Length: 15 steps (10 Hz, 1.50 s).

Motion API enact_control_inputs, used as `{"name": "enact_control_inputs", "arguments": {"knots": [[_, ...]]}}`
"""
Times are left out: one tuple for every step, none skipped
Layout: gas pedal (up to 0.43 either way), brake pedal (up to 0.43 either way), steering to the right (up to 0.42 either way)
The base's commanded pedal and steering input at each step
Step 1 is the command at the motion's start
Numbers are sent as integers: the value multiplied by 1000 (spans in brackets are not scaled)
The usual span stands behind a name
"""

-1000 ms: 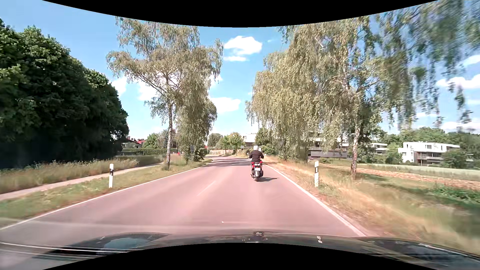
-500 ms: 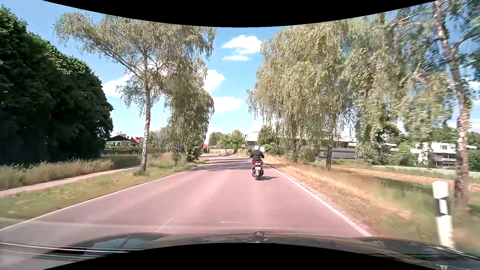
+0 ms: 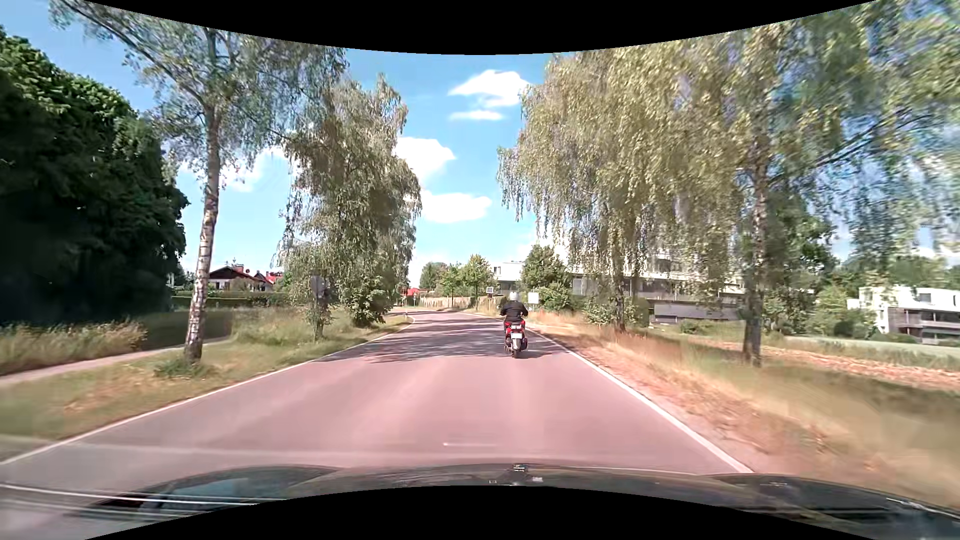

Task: Follow the waypoints while adhering to traffic rules and regulations

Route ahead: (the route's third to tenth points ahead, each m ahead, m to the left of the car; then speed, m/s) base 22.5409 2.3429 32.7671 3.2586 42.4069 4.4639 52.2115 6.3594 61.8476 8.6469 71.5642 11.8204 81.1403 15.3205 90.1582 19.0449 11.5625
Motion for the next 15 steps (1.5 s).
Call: {"name": "enact_control_inputs", "arguments": {"knots": [[138,12,-9],[138,6,-9],[138,12,-9],[138,12,-9],[138,12,-9],[138,12,-9],[138,12,-9],[138,12,-9],[138,12,-9],[138,12,-9],[150,6,-12],[157,12,-18],[169,12,-21],[177,6,-21],[177,12,-21]]}}
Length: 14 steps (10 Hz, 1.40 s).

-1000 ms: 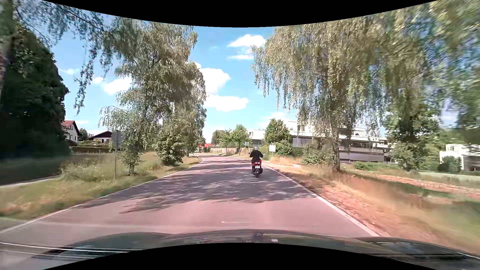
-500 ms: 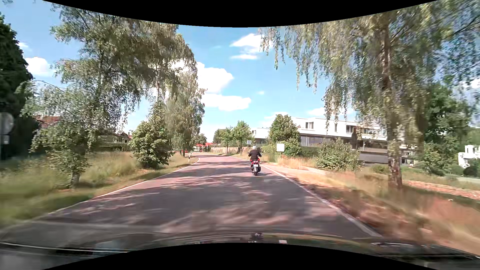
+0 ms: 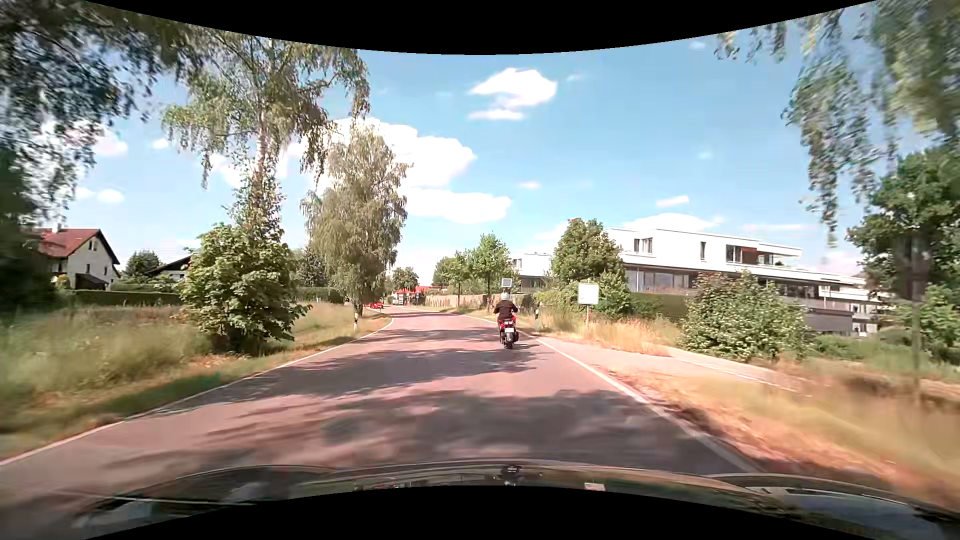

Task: Follow the waypoints while adhering to traffic rules and regulations

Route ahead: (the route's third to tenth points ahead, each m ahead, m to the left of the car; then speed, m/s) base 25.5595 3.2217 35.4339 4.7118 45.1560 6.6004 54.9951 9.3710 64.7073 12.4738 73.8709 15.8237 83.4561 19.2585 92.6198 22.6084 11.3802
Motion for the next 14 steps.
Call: {"name": "enact_control_inputs", "arguments": {"knots": [[177,12,-21],[177,12,-21],[177,12,-21],[177,12,-21],[177,12,-21],[177,12,-22],[177,12,-22],[177,12,-22],[189,12,-22],[189,6,-23],[189,6,-23],[189,12,-23],[189,6,-23],[189,12,-23]]}}
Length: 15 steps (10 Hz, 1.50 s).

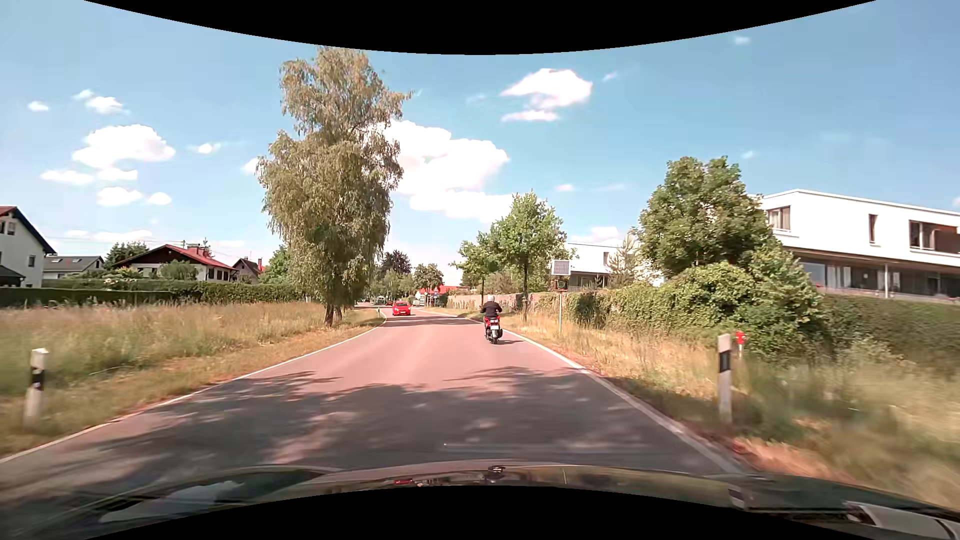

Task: Follow the waypoints while adhering to traffic rules and regulations

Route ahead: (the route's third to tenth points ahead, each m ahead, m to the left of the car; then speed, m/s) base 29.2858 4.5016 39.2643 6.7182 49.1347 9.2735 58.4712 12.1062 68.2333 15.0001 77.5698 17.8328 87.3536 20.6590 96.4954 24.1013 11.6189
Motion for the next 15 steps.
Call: {"name": "enact_control_inputs", "arguments": {"knots": [[189,12,-22],[189,12,-22],[189,12,-23],[189,12,-25],[189,12,-28],[189,12,-31],[189,12,-31],[189,12,-33],[189,12,-36],[189,12,-36],[189,12,-35],[189,12,-35],[189,6,-35],[189,12,-38],[189,12,-38]]}}
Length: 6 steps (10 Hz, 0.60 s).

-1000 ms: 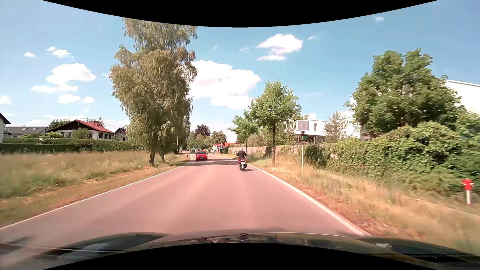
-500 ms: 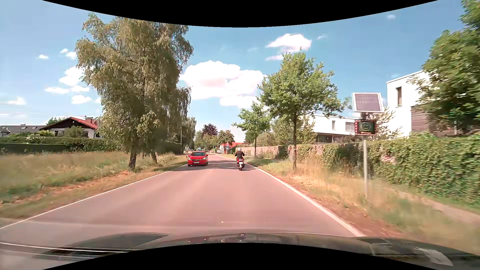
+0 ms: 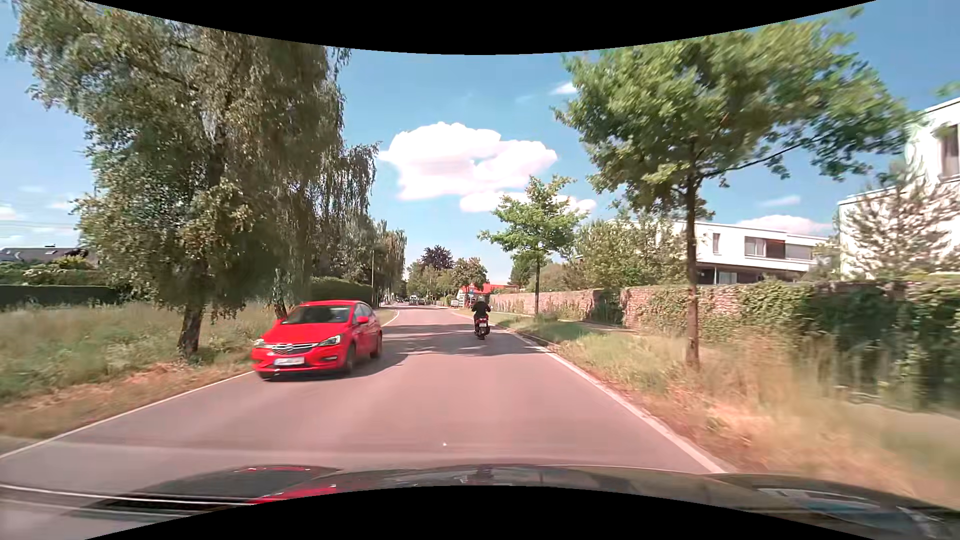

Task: Follow the waypoints while adhering to traffic rules and regulations

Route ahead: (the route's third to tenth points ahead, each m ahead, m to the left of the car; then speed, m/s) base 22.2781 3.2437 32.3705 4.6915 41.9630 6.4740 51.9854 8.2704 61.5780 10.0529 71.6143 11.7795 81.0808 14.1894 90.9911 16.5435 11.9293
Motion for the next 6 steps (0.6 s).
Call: {"name": "enact_control_inputs", "arguments": {"knots": [[169,12,-38],[157,12,-39],[150,12,-39],[138,12,-38],[138,12,-37],[138,12,-35]]}}
